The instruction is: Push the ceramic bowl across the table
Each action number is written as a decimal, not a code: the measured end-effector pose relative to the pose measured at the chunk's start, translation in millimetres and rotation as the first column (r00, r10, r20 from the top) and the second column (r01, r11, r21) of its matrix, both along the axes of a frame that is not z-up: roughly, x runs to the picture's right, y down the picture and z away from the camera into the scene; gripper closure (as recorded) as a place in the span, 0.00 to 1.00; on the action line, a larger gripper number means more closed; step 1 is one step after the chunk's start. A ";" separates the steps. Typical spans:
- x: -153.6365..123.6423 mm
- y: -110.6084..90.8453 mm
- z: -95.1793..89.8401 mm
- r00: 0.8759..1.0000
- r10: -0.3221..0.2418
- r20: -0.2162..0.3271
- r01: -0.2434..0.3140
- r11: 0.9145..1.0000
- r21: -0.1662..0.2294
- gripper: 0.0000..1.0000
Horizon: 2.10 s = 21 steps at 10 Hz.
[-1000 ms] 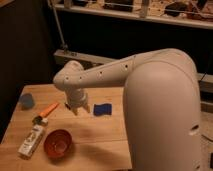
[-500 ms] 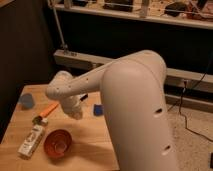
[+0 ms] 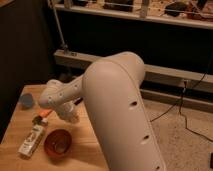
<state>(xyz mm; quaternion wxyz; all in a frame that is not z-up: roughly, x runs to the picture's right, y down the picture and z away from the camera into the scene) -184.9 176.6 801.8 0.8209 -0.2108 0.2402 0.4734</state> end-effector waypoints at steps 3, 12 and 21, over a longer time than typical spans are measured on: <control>-29.1 22.5 -3.4 0.991 -0.082 0.107 0.086 0.996 -0.033 1.00; -89.4 74.5 -143.6 0.604 0.206 0.770 0.352 0.798 -0.490 1.00; -45.3 7.5 -79.0 0.659 -0.029 0.752 0.366 0.885 -0.286 1.00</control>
